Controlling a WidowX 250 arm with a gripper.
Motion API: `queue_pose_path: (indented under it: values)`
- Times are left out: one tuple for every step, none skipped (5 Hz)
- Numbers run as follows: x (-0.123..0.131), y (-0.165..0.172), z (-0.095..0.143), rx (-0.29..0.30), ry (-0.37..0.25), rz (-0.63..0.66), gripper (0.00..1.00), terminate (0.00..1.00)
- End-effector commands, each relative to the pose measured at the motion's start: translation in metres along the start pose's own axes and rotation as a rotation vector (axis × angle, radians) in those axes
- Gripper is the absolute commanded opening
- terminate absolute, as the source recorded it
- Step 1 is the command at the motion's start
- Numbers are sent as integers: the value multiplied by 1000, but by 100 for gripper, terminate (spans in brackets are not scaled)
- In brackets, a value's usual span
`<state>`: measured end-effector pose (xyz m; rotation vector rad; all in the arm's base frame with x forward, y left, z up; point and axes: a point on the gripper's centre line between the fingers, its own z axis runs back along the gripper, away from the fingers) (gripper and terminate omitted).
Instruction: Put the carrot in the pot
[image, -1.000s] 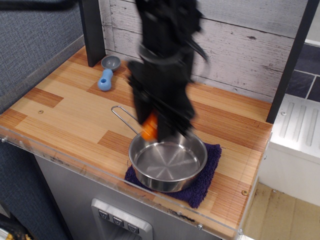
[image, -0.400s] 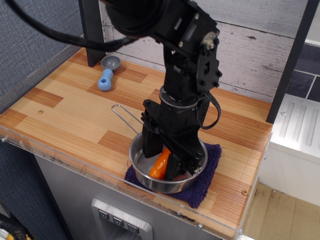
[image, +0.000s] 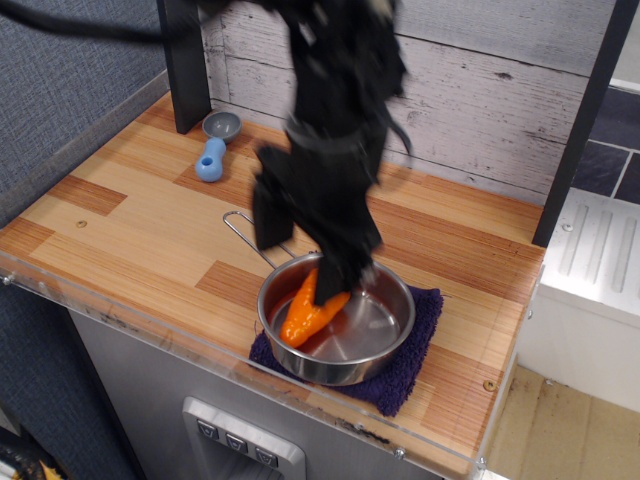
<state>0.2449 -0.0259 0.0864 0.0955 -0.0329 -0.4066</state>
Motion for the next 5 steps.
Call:
queue_pose_path:
  values:
    - [-46,76,39,36,-58,286,100,0]
    - [-55,90,29,-6,-38,329,100,0]
    - [-54,92,25,-54,-42,326,100,0]
    - [-54,92,25,-54,-42,326,100,0]
    - [-54,92,25,-54,-42,326,100,100]
